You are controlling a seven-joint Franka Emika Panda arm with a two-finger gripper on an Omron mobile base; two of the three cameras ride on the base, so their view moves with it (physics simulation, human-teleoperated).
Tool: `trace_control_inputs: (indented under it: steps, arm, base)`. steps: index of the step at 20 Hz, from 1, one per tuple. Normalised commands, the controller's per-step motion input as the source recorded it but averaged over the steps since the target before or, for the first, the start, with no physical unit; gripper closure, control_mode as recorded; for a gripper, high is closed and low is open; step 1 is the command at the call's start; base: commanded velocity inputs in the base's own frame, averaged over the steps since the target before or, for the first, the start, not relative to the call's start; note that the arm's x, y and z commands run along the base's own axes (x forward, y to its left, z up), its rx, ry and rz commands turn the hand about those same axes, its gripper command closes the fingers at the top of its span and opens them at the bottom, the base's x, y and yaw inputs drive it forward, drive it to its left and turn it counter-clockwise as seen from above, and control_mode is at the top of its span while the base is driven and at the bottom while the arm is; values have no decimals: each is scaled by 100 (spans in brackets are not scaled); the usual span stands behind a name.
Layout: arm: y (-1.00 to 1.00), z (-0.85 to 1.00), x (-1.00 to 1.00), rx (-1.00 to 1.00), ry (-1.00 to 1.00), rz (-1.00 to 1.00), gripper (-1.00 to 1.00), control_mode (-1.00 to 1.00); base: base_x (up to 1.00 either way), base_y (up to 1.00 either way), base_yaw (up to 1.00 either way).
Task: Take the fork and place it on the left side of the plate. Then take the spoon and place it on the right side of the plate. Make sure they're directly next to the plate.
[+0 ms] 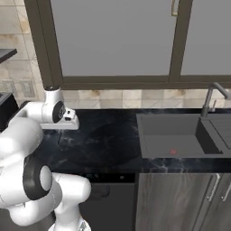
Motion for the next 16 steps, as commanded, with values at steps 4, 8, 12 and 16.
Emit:
trace_control_inputs:
  steps: [4, 8, 12, 16]
  arm:
    - [0, 0, 0, 0, 0, 0, 100, 100]
    - [0, 0, 0, 0, 0, 0, 100, 100]
    - [0, 0, 0, 0, 0, 0, 100, 100]
    - [0, 0, 0, 0, 0, 0, 100, 100]
  base:
    - [-91, 0, -10]
    - [-33, 0, -59]
    - [0, 28, -88]
    - [0, 33, -89]
